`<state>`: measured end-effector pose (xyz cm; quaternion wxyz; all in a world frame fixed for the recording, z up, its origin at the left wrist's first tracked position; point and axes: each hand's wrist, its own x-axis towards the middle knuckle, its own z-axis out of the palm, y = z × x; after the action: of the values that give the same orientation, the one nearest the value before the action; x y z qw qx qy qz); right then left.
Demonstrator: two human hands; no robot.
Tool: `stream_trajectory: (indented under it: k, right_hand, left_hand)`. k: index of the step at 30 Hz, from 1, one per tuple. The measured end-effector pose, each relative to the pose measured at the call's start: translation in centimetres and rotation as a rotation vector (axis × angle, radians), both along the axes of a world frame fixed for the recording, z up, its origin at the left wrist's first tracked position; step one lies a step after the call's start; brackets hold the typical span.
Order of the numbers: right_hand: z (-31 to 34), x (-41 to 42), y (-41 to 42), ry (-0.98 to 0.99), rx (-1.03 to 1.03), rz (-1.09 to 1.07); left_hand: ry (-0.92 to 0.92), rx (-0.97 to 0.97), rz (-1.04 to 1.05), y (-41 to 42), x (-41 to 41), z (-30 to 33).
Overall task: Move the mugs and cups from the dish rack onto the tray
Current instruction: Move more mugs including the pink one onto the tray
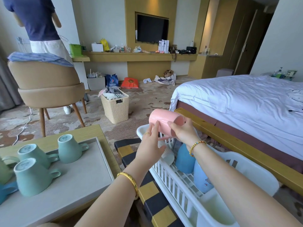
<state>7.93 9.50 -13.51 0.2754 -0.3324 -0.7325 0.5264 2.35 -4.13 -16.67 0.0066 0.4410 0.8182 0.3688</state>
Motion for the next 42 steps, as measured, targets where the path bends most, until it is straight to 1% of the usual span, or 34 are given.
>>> stream_trajectory:
  k: [2, 3, 6, 8, 10, 13, 16, 19, 20, 22, 23, 25, 26, 27, 29, 30, 32, 34, 36, 37, 39, 42]
  right_hand:
    - [0.5, 0.1, -0.9, 0.065, -0.241, 0.045]
    - [0.7, 0.1, -1.4, 0.095, -0.316, 0.077]
    - [1.1, 0.2, -3.0, 0.171, -0.424, 0.182]
    - [1.5, 0.1, -4.2, 0.189, -0.448, 0.238]
    - [1.9, -0.1, -5.6, 0.167, -0.437, 0.298]
    - [2.3, -0.6, -7.7, 0.113, -0.408, 0.409]
    - [2.2, -1.5, -9.9, 0.083, -0.392, 0.469]
    - [1.7, -2.9, -12.2, 0.077, -0.422, 0.473]
    - [1.5, -3.4, -12.9, 0.069, -0.448, 0.479]
    - [0.9, -4.4, -14.5, 0.046, -0.52, 0.499]
    - [0.6, -4.9, -15.3, 0.021, -0.553, 0.513]
    - [0.0, -5.8, -16.9, -0.064, -0.577, 0.547]
    - [-0.3, -6.4, -17.6, -0.115, -0.579, 0.554]
    - [-0.5, -6.8, -18.2, -0.165, -0.586, 0.553]
    - [-0.9, -7.8, -19.2, -0.244, -0.603, 0.552]
    - [-1.2, -8.3, -19.6, -0.271, -0.615, 0.552]
    - [-1.9, -9.3, -20.4, -0.308, -0.634, 0.551]
    - [-2.9, -10.6, -21.0, -0.311, -0.587, 0.518]
    - [-3.9, -11.6, -21.6, -0.292, -0.479, 0.476]
    - [-4.4, -12.1, -21.8, -0.293, -0.385, 0.489]
    - [-5.5, -12.8, -22.1, -0.315, -0.166, 0.553]
    - [-7.3, -14.0, -22.0, -0.334, 0.053, 0.612]
  left_hand:
    - [0.043, 0.021, 0.011, -0.7, 0.2, 0.5]
    - [0.08, 0.022, 0.033, -1.1, 0.2, 0.6]
    - [0.271, -0.04, 0.139, -2.5, 0.1, 0.9]
    - [0.371, -0.075, 0.227, -3.6, -0.1, 1.3]
    - [0.447, -0.091, 0.301, -4.9, -0.3, 2.0]
    - [0.566, -0.151, 0.359, -7.5, -1.1, 3.0]
    - [0.597, -0.204, 0.389, -10.7, -1.6, 3.7]
    - [0.649, -0.175, 0.436, -13.9, -1.8, 3.0]
    - [0.629, -0.205, 0.434, -14.9, -1.9, 2.7]
    - [0.58, -0.205, 0.428, -16.5, -2.0, 2.0]
    - [0.593, -0.209, 0.415, -17.2, -2.2, 1.6]
    - [0.75, -0.305, 0.374, -18.3, -2.8, 0.6]
    - [0.78, -0.364, 0.354, -18.9, -3.0, 0.2]
    - [0.748, -0.386, 0.35, -19.5, -3.3, -0.2]
    - [0.594, -0.335, 0.358, -20.7, -4.2, -1.5]
    - [0.513, -0.283, 0.341, -21.1, -4.7, -2.2]
    - [0.429, -0.151, 0.26, -21.7, -5.4, -3.2]
    - [0.325, -0.044, 0.24, -21.9, -6.2, -3.8]
    - [0.119, 0.029, 0.281, -22.1, -7.2, -4.5]
    - [0.026, 0.07, 0.31, -22.2, -7.8, -5.0]
    - [-0.102, 0.122, 0.36, -22.4, -8.7, -6.1]
    - [-0.265, 0.186, 0.382, -22.6, -9.8, -7.9]
